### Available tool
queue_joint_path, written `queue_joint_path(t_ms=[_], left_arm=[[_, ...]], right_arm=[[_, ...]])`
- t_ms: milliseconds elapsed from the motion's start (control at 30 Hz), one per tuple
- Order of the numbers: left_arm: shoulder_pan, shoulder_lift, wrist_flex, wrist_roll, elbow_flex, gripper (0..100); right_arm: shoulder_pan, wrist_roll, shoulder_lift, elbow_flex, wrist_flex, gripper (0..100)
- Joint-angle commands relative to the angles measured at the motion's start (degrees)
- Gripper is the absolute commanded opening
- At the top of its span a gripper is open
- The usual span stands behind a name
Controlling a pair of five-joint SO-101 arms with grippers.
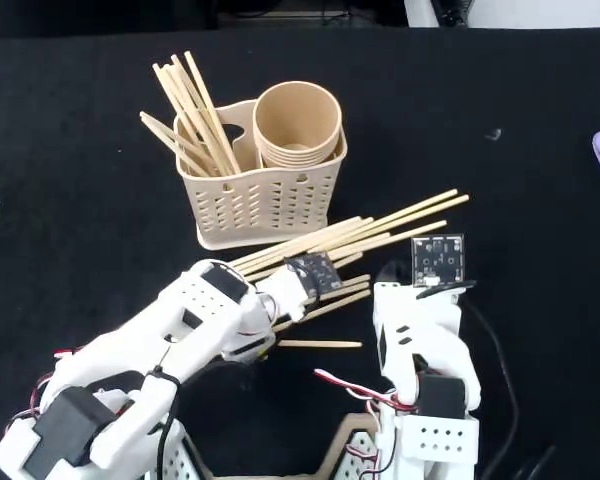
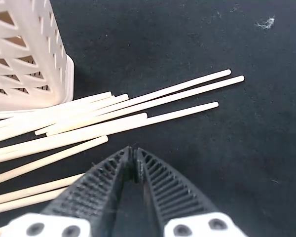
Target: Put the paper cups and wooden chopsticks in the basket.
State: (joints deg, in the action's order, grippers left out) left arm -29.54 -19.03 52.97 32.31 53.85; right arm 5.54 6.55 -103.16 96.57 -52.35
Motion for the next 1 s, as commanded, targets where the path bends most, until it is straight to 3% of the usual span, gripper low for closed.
queue_joint_path(t_ms=[0, 67, 233, 433, 967], left_arm=[[-0.1, -1.3, -0.6, -1.1, 0.1, 20], [-0.1, -1.3, -0.5, -1.2, 0.1, 19], [-0.1, -1.3, -0.3, -1.2, 0.3, 2], [-0.2, -1.8, 0.5, -1.2, 0.1, 3], [2.4, -1.9, 19.3, -0.9, -15.3, 3]], right_arm=[[-1.0, 0.5, -5.2, -0.1, -0.4, 1.2], [-1.0, 0.5, -5.2, -0.1, -0.4, 1.2], [-1.0, 0.5, -5.2, -0.1, -0.4, 1.2], [-1.0, 0.5, -5.1, -0.1, -0.4, 1.2], [-0.7, 0.4, -5.1, -0.1, -0.2, 1.2]])
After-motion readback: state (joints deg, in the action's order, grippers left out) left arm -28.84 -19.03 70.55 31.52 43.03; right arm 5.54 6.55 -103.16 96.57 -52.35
